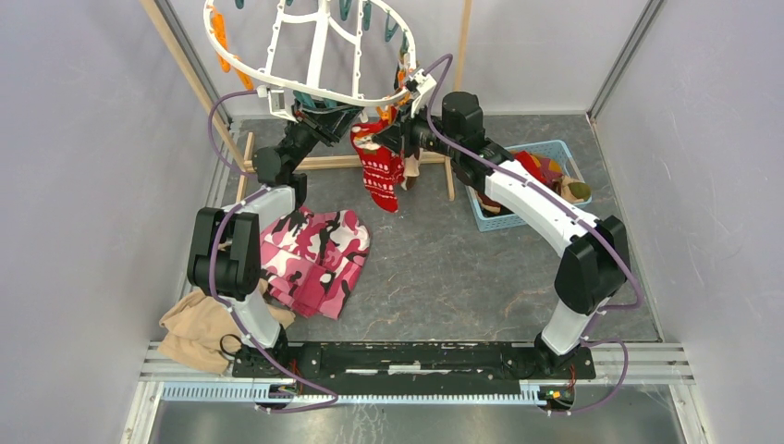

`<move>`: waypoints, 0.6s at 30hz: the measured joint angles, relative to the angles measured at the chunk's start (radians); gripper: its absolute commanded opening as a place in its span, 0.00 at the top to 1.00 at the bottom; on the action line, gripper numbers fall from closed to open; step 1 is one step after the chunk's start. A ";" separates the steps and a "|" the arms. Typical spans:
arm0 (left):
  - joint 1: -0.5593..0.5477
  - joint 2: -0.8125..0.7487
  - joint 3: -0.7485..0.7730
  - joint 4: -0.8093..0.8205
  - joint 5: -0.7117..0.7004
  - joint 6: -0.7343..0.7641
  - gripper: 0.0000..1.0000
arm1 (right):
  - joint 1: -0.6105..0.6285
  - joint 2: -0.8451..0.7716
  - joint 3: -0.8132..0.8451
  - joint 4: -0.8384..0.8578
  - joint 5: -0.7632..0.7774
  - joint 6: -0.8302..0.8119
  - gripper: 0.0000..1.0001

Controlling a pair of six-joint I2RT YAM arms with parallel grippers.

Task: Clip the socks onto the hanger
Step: Clamp the sock onto the hanger.

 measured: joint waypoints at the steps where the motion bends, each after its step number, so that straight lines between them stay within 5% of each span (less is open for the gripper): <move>1: 0.000 0.000 0.000 0.000 0.000 -0.001 0.98 | 0.000 0.000 0.000 0.000 0.013 0.011 1.00; 18: 0.000 0.000 0.000 0.000 0.001 -0.032 0.98 | 0.000 0.023 0.023 0.022 0.092 0.112 0.99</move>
